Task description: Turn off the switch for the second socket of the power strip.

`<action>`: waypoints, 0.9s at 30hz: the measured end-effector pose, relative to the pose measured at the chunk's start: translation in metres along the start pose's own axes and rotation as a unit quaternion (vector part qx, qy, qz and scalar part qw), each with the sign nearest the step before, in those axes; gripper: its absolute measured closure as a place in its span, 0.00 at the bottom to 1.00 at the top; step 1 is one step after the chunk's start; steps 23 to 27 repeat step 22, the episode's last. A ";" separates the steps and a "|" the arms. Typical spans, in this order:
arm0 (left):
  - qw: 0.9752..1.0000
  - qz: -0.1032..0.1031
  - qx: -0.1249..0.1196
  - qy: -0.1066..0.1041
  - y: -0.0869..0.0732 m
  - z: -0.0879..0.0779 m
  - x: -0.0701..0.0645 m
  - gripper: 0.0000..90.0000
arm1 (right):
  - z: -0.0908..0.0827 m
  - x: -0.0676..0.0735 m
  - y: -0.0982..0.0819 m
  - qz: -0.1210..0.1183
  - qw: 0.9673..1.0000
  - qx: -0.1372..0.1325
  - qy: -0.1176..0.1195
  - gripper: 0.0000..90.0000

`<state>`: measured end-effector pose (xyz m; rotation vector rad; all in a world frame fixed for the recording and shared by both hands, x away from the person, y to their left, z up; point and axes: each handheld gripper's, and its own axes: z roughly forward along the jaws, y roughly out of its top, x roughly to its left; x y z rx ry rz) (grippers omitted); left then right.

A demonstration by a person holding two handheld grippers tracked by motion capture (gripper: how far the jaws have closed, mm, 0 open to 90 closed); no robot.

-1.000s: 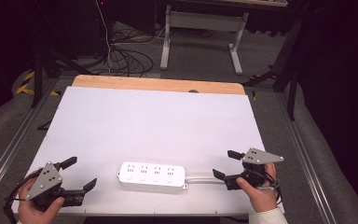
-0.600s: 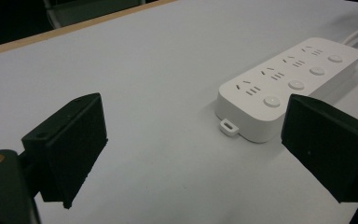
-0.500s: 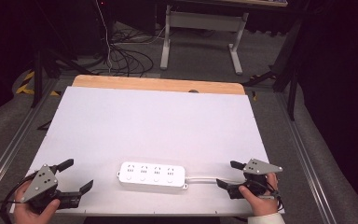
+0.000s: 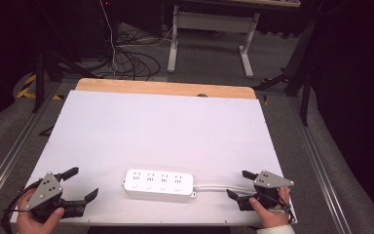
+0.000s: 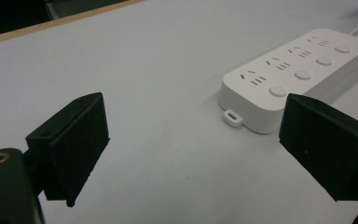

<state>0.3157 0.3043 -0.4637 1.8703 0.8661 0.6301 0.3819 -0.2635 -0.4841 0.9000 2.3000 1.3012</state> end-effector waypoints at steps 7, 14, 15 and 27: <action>1.000 0.011 -0.003 -0.003 0.001 0.000 -0.001 0.09 | -0.003 0.000 0.000 -0.002 1.000 -0.012 -0.009 0.13; 1.000 0.005 0.002 0.000 0.001 0.000 -0.001 0.09 | -0.004 0.001 0.000 -0.002 1.000 -0.016 -0.011 0.13; 1.000 0.005 0.001 0.000 0.001 0.000 -0.001 0.09 | -0.004 0.001 0.000 -0.003 1.000 -0.018 -0.011 0.13; 1.000 0.010 -0.004 0.000 0.000 0.000 0.000 0.09 | -0.007 -0.001 -0.001 0.003 0.999 -0.025 -0.029 0.13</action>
